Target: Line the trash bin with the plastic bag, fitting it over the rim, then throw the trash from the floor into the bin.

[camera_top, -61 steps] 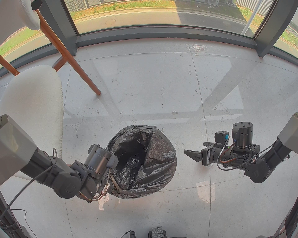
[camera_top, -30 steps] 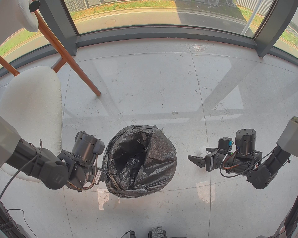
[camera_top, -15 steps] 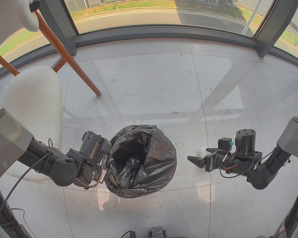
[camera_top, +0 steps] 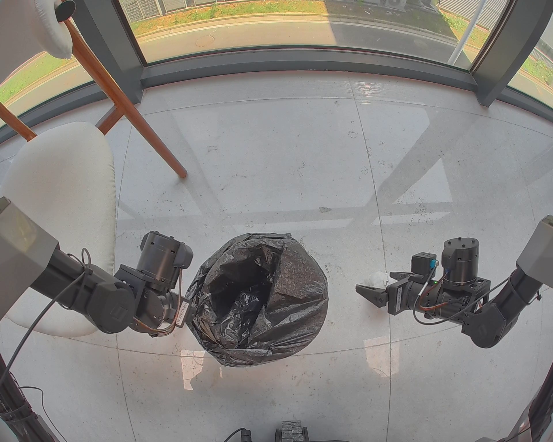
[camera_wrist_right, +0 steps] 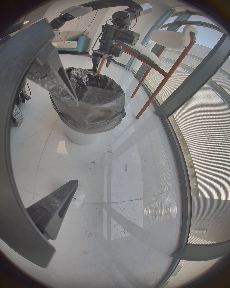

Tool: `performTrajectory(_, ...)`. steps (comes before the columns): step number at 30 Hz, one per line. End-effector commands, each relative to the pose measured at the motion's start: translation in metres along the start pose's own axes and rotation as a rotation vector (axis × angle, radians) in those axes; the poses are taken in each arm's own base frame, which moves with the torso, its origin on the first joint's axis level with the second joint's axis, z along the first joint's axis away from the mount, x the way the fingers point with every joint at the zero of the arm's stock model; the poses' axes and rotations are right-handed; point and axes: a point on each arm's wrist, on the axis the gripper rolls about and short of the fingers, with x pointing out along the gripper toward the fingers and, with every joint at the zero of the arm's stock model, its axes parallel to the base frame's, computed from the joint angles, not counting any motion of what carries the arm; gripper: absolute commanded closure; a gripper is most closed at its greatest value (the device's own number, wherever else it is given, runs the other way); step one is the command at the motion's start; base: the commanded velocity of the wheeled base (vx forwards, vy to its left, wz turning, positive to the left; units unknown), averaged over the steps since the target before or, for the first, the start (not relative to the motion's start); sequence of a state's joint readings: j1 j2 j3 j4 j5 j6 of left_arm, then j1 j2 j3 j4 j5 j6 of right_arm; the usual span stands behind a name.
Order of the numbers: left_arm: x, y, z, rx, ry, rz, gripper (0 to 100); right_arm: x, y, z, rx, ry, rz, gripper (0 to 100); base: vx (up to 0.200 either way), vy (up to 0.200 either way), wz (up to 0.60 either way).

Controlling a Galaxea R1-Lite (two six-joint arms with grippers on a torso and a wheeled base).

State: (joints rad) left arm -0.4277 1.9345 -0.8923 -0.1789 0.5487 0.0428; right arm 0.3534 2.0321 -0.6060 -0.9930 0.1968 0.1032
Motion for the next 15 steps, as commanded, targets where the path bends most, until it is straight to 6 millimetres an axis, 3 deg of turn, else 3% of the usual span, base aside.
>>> performTrajectory(1,-0.030,-0.014,0.015,0.001,-0.124,-0.071,0,-0.005,-0.029,0.000,0.038,0.002,-0.081,0,0.000,0.000,0.00)
performTrajectory(9,-0.091,-0.032,0.016,0.042,-0.266,-0.198,0,-0.004,-0.060,-0.013,0.086,0.038,-0.166,0,0.000,0.000,0.00)
performTrajectory(15,-0.122,-0.017,0.020,0.000,-0.357,-0.261,0,0.009,-0.067,-0.030,0.099,0.091,-0.207,0,0.000,0.000,0.00)
